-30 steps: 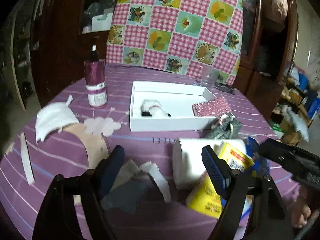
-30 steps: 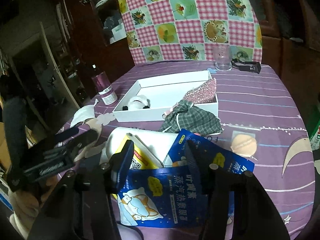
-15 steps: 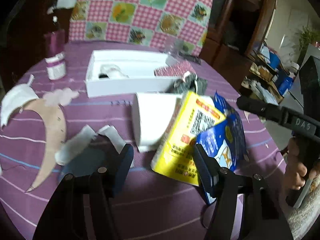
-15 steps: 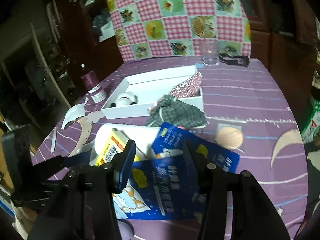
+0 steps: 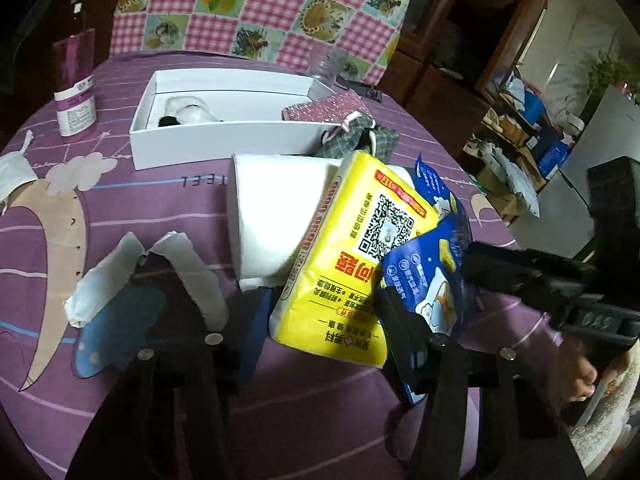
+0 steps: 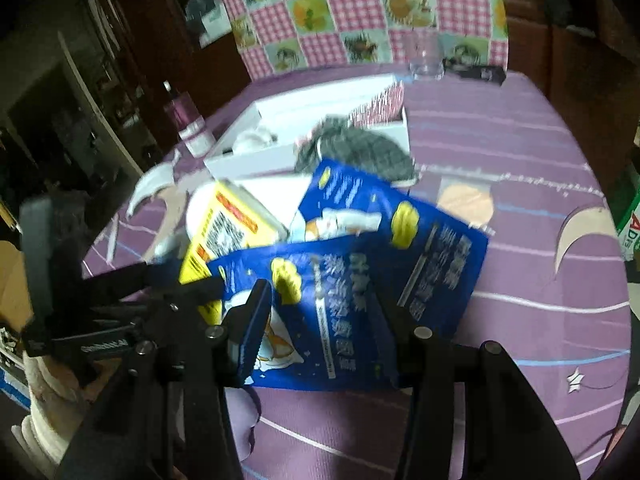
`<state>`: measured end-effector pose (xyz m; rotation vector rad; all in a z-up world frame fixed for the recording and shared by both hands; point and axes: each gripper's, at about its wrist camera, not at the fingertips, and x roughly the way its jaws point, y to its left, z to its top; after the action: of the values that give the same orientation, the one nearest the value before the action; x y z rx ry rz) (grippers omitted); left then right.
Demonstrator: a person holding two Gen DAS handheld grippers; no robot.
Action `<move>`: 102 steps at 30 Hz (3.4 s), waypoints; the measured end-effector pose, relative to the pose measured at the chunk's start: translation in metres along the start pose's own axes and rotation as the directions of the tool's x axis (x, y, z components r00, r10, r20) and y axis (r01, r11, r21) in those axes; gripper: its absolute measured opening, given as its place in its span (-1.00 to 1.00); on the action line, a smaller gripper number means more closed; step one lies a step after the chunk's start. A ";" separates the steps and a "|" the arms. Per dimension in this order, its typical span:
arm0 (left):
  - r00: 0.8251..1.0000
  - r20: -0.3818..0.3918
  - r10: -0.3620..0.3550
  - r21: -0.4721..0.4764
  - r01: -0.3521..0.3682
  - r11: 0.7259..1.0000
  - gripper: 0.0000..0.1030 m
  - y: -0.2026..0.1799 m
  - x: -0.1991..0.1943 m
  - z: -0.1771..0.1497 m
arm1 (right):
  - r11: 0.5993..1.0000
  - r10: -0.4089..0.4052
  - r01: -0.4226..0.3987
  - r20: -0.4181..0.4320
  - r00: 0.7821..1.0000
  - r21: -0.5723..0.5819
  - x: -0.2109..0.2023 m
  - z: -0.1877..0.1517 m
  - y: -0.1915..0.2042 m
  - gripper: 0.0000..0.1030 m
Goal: Organize soft objects
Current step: 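Grasp the blue eye-mask packet with the right gripper, then lift the blue packet with the right gripper toward the white box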
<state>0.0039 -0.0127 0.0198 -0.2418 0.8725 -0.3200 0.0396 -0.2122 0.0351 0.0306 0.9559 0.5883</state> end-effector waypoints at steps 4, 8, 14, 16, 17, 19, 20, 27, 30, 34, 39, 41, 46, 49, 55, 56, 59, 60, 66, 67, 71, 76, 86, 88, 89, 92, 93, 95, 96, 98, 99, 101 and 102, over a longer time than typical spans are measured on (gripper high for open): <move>1.000 -0.011 -0.021 0.003 0.021 1.000 -0.32 -0.002 0.001 -0.001 | 1.000 -0.008 0.008 -0.007 1.000 -0.010 0.003 -0.002 0.002 -0.01; 0.999 -0.005 -0.040 0.011 0.040 0.999 -0.56 -0.005 0.001 -0.002 | 1.000 -0.007 0.006 -0.017 1.000 -0.017 0.004 -0.003 0.003 0.12; 0.999 0.042 -0.022 0.028 0.020 0.999 -0.64 -0.008 -0.007 -0.004 | 0.998 -0.023 0.021 -0.035 0.999 -0.067 0.010 -0.007 0.014 0.52; 0.997 0.072 0.021 0.042 -0.024 0.999 -0.64 -0.010 -0.012 -0.006 | 0.995 -0.044 0.040 -0.046 0.998 -0.095 0.015 -0.009 0.019 0.62; 0.996 0.085 0.039 0.047 -0.043 0.998 -0.64 -0.010 -0.015 -0.006 | 0.993 -0.055 0.049 -0.049 0.997 -0.106 0.017 -0.010 0.020 0.62; 0.994 0.096 0.050 0.048 -0.055 0.997 -0.64 -0.010 -0.017 -0.006 | 0.988 -0.085 0.076 -0.057 0.995 -0.135 0.020 -0.012 0.024 0.66; 0.994 0.096 0.051 0.049 -0.056 0.997 -0.64 -0.010 -0.017 -0.006 | 0.985 -0.096 0.087 -0.057 0.994 -0.148 0.022 -0.013 0.026 0.67; 0.994 0.097 0.058 0.053 -0.064 0.997 -0.64 -0.011 -0.017 -0.007 | 0.968 -0.160 0.148 -0.046 0.986 -0.202 0.025 -0.016 0.035 0.66; 0.993 0.100 0.058 0.054 -0.064 0.996 -0.64 -0.011 -0.018 -0.008 | 0.962 -0.195 0.182 -0.046 0.980 -0.205 0.026 -0.017 0.034 0.43; 0.993 0.102 0.059 0.054 -0.065 0.996 -0.65 -0.012 -0.018 -0.007 | 0.971 -0.182 0.173 -0.040 0.982 -0.162 0.022 -0.013 0.025 0.05; 0.992 0.120 0.050 0.053 -0.057 0.997 -0.67 -0.012 -0.021 -0.007 | 0.990 -0.123 0.122 -0.014 0.992 -0.069 0.010 -0.007 0.009 -0.65; 0.991 0.125 0.046 0.051 -0.053 0.997 -0.68 -0.011 -0.023 -0.007 | 0.995 -0.094 0.094 -0.001 0.996 -0.045 0.006 -0.006 0.005 -0.87; 0.989 0.145 0.041 0.048 -0.048 0.998 -0.68 -0.009 -0.027 -0.007 | 0.997 -0.044 0.047 0.061 0.997 -0.061 -0.005 -0.006 0.013 -0.98; 0.986 0.159 0.041 0.041 -0.048 0.998 -0.69 -0.007 -0.030 -0.007 | 0.997 -0.035 0.043 0.113 0.993 -0.070 -0.014 -0.005 0.015 -0.98; 0.982 0.184 0.037 0.020 -0.041 0.999 -0.70 -0.002 -0.036 -0.005 | 0.999 -0.009 0.016 0.136 0.991 -0.046 -0.021 0.000 0.008 -0.99; 0.982 0.184 0.040 0.019 -0.044 0.999 -0.70 -0.002 -0.036 -0.006 | 0.999 0.018 -0.014 0.116 0.993 -0.037 -0.019 0.001 0.005 -0.98; 0.983 0.180 0.047 0.017 -0.051 0.999 -0.70 -0.001 -0.036 -0.007 | 1.000 -0.009 0.009 0.098 0.995 0.000 -0.017 0.004 -0.004 -0.77; 0.983 0.176 0.047 0.015 -0.051 0.999 -0.70 -0.001 -0.036 -0.007 | 0.999 -0.035 0.033 0.090 0.995 0.019 -0.015 0.004 -0.009 -0.41; 0.987 0.153 0.043 0.029 -0.048 0.998 -0.70 -0.004 -0.033 -0.010 | 0.988 0.035 -0.041 0.045 0.998 0.149 -0.010 0.007 -0.044 0.14; 0.989 0.143 0.043 0.033 -0.048 0.998 -0.70 -0.005 -0.031 -0.010 | 0.983 0.048 -0.052 0.029 0.998 0.173 -0.006 0.007 -0.049 0.14; 0.990 0.128 0.057 0.065 -0.066 0.996 -0.70 -0.013 -0.026 -0.012 | 0.983 0.061 -0.054 -0.036 0.997 0.173 0.009 0.003 -0.045 0.13; 0.990 0.126 0.058 0.084 -0.068 0.994 -0.70 -0.017 -0.025 -0.013 | 0.987 0.096 -0.090 -0.046 0.994 0.130 0.008 0.001 -0.036 0.09; 0.986 0.133 0.099 0.083 -0.110 0.990 -0.70 -0.021 -0.023 -0.012 | 0.985 0.139 -0.131 -0.061 0.988 0.116 0.006 -0.001 -0.028 -0.59; 0.985 0.132 0.109 0.083 -0.121 0.989 -0.70 -0.024 -0.022 -0.011 | 0.982 0.155 -0.146 -0.062 0.986 0.121 0.007 -0.001 -0.026 -0.63; 0.985 0.130 0.116 0.085 -0.128 0.988 -0.70 -0.026 -0.020 -0.010 | 0.980 0.167 -0.158 -0.062 0.984 0.125 0.007 -0.002 -0.025 -0.67; 0.983 0.132 0.127 0.093 -0.140 0.986 -0.70 -0.029 -0.019 -0.010 | 0.976 0.172 -0.164 -0.042 0.984 0.141 0.007 -0.001 -0.025 -0.77; 0.983 0.131 0.127 0.090 -0.139 0.986 -0.70 -0.029 -0.018 -0.010 | 0.976 0.167 -0.161 -0.032 0.985 0.146 0.006 0.000 -0.026 -0.88; 0.984 0.131 0.120 0.085 -0.132 0.988 -0.70 -0.027 -0.019 -0.009 | 0.971 0.177 -0.172 -0.014 0.984 0.164 0.005 0.001 -0.028 -0.90; 0.984 0.134 0.116 0.084 -0.128 0.988 -0.70 -0.027 -0.020 -0.010 | 0.970 0.181 -0.177 -0.005 0.984 0.169 0.004 0.001 -0.029 -0.91; 0.983 0.142 0.113 0.088 -0.127 0.988 -0.70 -0.027 -0.022 -0.010 | 0.970 0.179 -0.181 0.030 0.983 0.162 -0.001 0.002 -0.028 -0.93; 0.983 0.148 0.113 0.089 -0.127 0.988 -0.70 -0.027 -0.023 -0.010 | 0.970 0.182 -0.187 0.045 0.982 0.158 -0.005 0.003 -0.028 -0.93; 0.982 0.151 0.111 0.084 -0.124 0.989 -0.70 -0.026 -0.023 -0.010 | 0.965 0.199 -0.211 0.089 0.976 0.153 -0.013 0.004 -0.028 -0.96; 0.983 0.151 0.108 0.080 -0.121 0.989 -0.70 -0.025 -0.024 -0.010 | 0.964 0.203 -0.217 0.103 0.974 0.153 -0.016 0.005 -0.029 -0.96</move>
<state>-0.0222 -0.0277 0.0390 -0.1302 0.7224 -0.2303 0.0495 -0.2429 0.0416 0.3060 0.9202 0.6969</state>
